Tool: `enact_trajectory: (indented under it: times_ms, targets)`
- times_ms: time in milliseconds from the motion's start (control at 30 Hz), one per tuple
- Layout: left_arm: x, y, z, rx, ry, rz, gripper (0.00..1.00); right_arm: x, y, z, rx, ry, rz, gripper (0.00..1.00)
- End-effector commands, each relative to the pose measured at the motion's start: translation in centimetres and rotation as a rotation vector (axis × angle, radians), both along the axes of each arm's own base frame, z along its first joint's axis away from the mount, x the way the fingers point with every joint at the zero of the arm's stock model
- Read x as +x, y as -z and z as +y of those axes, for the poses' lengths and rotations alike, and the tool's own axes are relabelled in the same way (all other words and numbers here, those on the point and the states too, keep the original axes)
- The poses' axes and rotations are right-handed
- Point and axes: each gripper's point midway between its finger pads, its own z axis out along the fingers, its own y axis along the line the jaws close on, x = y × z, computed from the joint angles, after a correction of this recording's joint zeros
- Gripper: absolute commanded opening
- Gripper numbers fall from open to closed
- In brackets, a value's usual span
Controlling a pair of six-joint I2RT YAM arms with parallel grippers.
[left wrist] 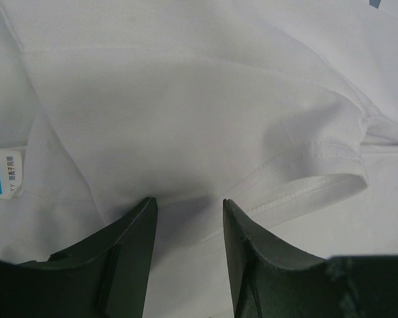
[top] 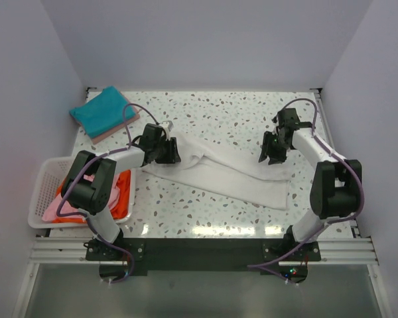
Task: Fold and stack the t-shirts
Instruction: Fold the tshirt
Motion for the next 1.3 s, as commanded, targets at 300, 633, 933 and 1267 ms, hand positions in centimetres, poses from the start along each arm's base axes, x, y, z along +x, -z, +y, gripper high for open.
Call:
enact_trajectory:
  times_ms: [300,633,933,1267]
  targets:
    - [0.5,-0.4,0.3,0.006,0.002,-0.016,0.5,-1.6,3.4,-3.7,-0.152,0.004,0.116,0.46]
    - [0.3,0.0,0.3,0.005,0.007,-0.006,0.5,-5.2,2.9,-4.1,-0.172,0.035,0.166,0.45]
    - [-0.2,0.5,0.4,0.007,0.012,0.01,0.5,-6.9,2.8,-4.3,-0.176,0.041,0.184,0.45]
    - [0.0,0.3,0.5,0.011,0.012,0.006,0.5,-8.0,4.2,-4.6,-0.196,0.061,0.211,0.44]
